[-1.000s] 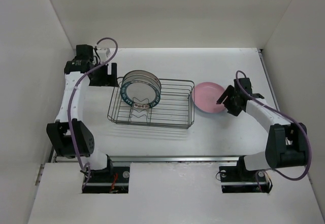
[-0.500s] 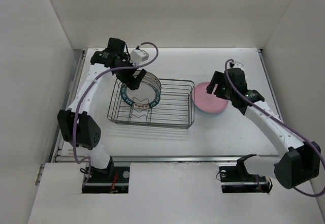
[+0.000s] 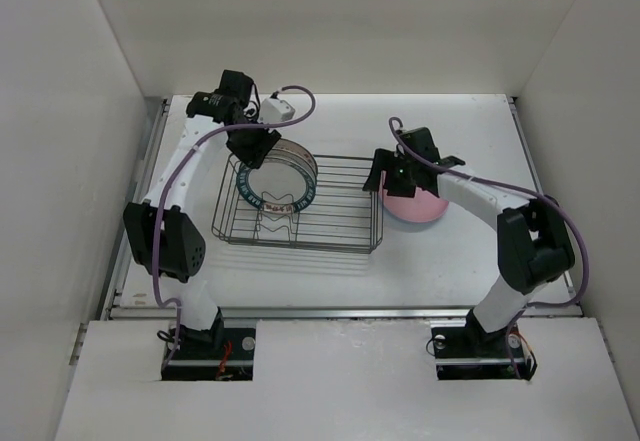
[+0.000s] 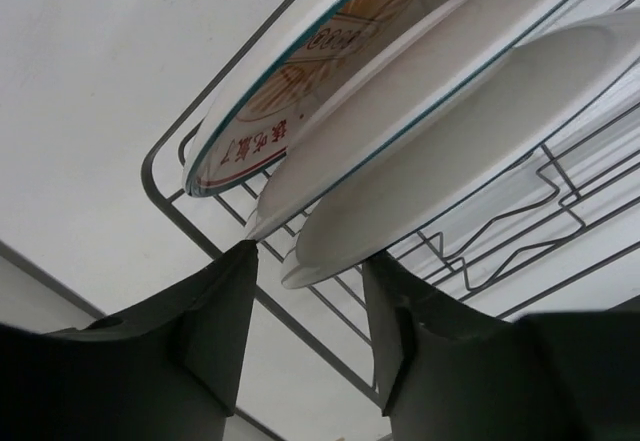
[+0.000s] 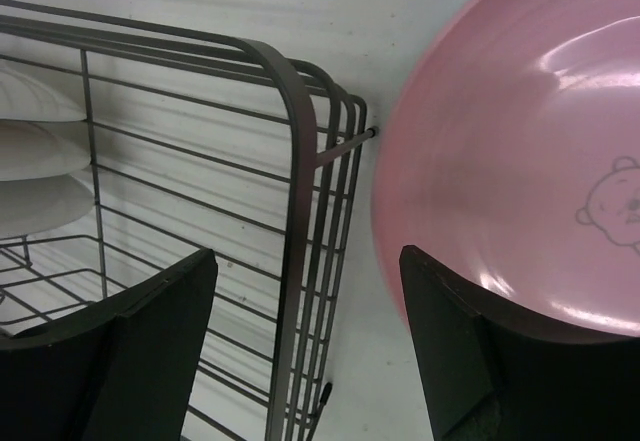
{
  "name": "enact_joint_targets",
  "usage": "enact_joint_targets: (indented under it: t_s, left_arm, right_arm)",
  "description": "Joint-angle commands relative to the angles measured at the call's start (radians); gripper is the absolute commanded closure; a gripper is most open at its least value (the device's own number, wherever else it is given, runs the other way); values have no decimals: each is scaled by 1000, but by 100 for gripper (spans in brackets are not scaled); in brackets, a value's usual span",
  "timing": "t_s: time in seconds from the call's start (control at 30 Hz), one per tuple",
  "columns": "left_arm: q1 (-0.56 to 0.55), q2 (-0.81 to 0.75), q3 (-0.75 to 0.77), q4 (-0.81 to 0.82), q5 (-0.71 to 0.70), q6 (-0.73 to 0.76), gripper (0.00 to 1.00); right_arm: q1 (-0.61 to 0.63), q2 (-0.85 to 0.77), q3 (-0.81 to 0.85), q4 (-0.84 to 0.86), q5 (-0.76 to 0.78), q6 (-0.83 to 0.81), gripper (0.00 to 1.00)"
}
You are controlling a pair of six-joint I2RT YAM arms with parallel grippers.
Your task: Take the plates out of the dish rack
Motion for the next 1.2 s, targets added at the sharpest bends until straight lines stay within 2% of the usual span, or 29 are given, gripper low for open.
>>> enact_joint_targets:
  t_s: [0.0,0.1,0.13,0.23,0.37,0.4,0.43,0.47,0.53,0.6,0.63,0.67,0.7,0.8,0.97,1.17]
  left_arm:
    - [-14,15,9,-31,49,-10,56]
    - [-14,-22,9,-22,65,-10,42]
    - [-14,-43,0,-22,79,-10,40]
    - [-14,-53,0,-22,121,16,38]
    - [-33,19,35,-92,121,61,47]
    - [-33,42,51,-112,121,61,52]
    - [-33,65,67,-150,121,61,61]
    - [-33,85,84,-170,135,70,64]
    - [-33,110,126,-198,153,70,66]
    - [-33,92,117,-171,153,46,57]
    - [-33,78,108,-131,123,37,44]
    - [-33,60,97,-109,109,26,44]
    - [-33,41,85,-86,93,26,33]
    - [-33,-29,52,-23,49,4,25]
    - [-33,-97,52,-14,61,4,24]
    - [-33,-86,29,-54,90,4,33]
  right_arm:
    - [16,-5,68,68,-61,15,21]
    - [16,-5,68,78,-61,15,29]
    - [16,-5,68,78,-70,15,35]
    - [16,-5,68,78,-70,15,39]
    - [25,15,68,87,-79,15,40]
    - [25,15,68,87,-79,15,40]
    - [25,15,68,87,-79,15,40]
    - [25,15,68,87,-79,15,40]
    - [25,24,68,87,-79,15,40]
    - [25,24,68,87,-79,15,40]
    - [25,24,68,87,-79,15,40]
    - [25,24,68,87,-79,15,40]
    - [25,24,68,87,-79,15,40]
    - [25,24,68,87,-79,15,40]
    - [25,33,68,78,-79,15,40]
    - [25,33,68,78,-79,15,40]
